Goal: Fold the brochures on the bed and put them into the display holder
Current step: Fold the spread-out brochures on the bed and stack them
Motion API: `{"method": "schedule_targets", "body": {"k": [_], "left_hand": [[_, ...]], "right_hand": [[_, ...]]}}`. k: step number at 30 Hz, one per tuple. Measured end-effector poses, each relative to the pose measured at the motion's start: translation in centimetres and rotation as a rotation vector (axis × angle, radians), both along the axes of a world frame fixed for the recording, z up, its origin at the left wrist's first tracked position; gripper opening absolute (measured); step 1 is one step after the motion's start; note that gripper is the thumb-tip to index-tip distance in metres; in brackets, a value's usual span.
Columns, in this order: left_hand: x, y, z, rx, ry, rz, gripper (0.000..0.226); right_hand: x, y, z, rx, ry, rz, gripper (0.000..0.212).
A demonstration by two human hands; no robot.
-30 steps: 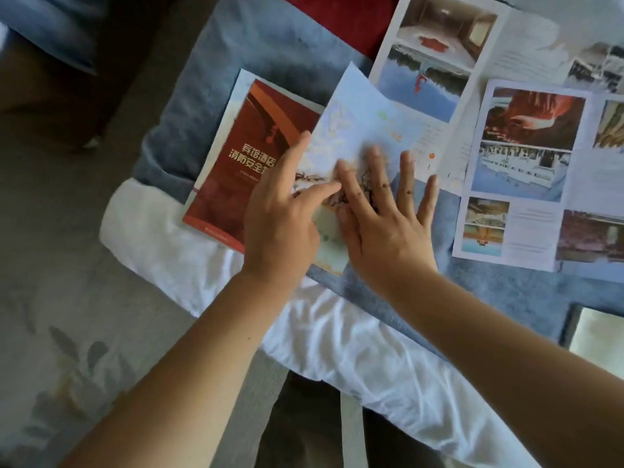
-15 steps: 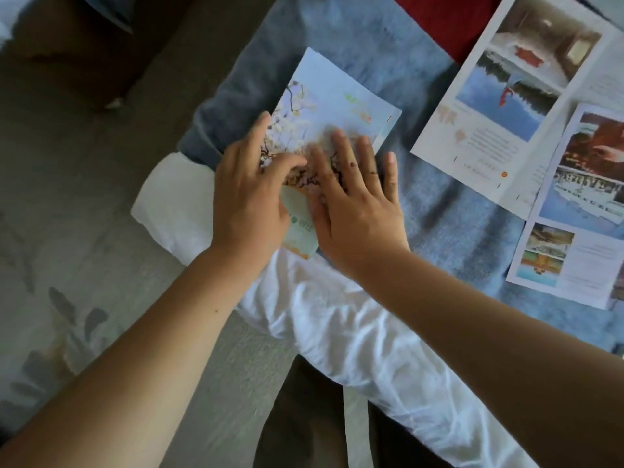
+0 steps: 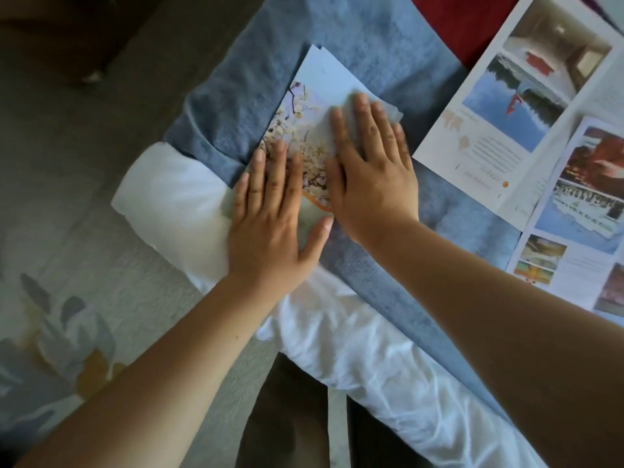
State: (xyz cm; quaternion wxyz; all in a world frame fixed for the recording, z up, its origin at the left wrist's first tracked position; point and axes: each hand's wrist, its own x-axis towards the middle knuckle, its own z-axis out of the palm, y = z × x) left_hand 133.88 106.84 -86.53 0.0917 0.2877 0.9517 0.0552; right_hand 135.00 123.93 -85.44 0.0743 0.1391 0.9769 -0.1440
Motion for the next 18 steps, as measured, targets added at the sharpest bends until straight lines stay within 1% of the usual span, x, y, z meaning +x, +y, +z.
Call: {"method": "schedule_targets", "body": {"k": [3,7,10,13,15,18], "left_hand": [[-0.1,0.1,-1.0,0.008,0.027,-0.007,0.083],[0.0,0.7,-1.5,-0.025,0.019,0.009,0.083],[0.0,1.3,-1.3,-0.078,-0.006,0.023,0.083],[0.0,1.3,-0.7,-0.084,-0.022,0.022,0.083],[0.1,1.3,-0.1,-0.069,-0.022,0.028,0.083],[0.2,1.8,1.1,-0.074,-0.066,0.054,0.084]], "right_hand": [[-0.4,-0.1,-0.5,0.019,-0.027,-0.014,0.058],[-1.2,0.1,-0.4,0.044,-0.146,0.007,0.06],[-2.0,0.4,0.2,0.023,-0.26,0.029,0.06],[-3.2,0.5,1.5,0.028,-0.366,0.055,0.071],[-4.4,0.5,2.7,0.063,-0.393,0.079,0.078],[-4.6,1.0,4.6,0.052,-0.401,0.161,0.076]]}}
